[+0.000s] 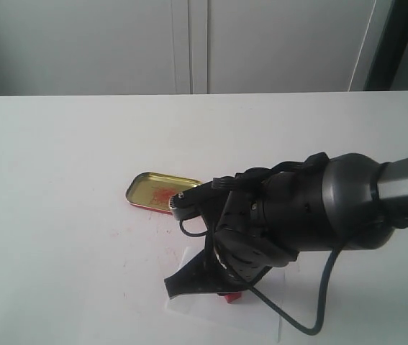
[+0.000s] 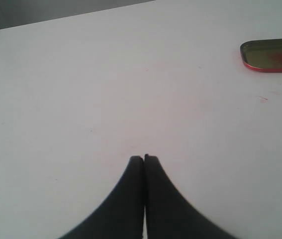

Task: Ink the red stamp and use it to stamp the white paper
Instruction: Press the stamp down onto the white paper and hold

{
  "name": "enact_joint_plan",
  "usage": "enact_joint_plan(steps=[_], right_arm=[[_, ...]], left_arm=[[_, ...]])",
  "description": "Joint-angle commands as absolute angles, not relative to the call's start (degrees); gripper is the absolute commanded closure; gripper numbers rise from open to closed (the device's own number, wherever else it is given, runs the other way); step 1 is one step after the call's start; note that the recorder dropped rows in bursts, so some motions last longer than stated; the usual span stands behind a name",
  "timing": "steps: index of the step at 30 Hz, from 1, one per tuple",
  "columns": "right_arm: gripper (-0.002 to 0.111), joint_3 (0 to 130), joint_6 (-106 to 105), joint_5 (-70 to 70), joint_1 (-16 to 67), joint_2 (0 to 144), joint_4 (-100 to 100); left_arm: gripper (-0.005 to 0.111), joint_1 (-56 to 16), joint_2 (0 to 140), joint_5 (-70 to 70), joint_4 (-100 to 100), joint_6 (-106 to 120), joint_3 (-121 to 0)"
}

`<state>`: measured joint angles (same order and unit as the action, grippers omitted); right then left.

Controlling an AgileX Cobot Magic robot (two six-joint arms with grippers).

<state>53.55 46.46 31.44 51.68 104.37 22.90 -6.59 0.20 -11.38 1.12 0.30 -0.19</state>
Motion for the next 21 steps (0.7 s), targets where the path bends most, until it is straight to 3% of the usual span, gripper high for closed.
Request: enact_joint_plan(steps=[1,21], right_arm=[[0.108,51.2,46.7,29.7,51.6,109.6,18.4],[0.108,51.3,46.8,29.6,51.6,106.9,18.3]], left_arm=[[0.107,-6.4,0.0,-11.2,1.0,0.5,0.0],[0.107,-6.4,0.0,-11.2,1.0,0.5,0.0]])
